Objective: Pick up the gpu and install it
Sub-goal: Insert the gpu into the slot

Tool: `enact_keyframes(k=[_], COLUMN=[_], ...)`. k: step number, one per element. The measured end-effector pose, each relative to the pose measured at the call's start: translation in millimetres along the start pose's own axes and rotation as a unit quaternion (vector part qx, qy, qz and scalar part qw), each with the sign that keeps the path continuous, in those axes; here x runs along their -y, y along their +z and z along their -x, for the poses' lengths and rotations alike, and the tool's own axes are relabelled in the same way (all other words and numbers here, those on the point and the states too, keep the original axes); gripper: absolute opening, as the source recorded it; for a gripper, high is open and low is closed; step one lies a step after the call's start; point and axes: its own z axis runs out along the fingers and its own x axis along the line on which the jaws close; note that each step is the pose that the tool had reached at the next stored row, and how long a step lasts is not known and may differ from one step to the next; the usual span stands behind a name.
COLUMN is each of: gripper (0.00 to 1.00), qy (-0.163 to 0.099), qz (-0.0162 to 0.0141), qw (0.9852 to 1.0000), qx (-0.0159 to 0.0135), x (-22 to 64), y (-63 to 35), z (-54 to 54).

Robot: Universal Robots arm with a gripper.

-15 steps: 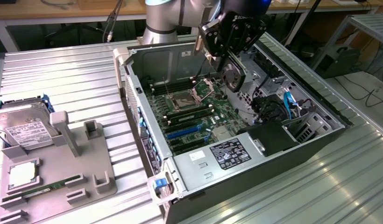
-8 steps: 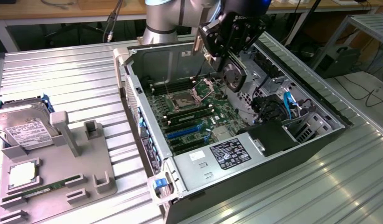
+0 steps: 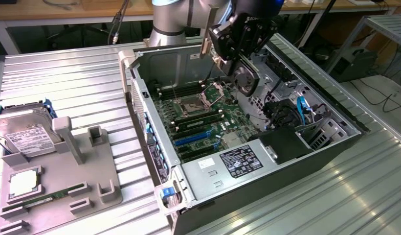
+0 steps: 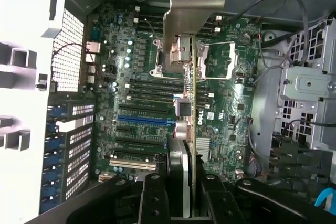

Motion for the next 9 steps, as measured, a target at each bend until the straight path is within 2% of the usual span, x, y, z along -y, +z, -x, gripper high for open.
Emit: enact_keyframes(k=[9], gripper=[0.29], qy=[-0.026], qz=[0.0006], qw=[0.9997], qx=[-0.0010], x=[0.2], y=[0.0], z=[0.7])
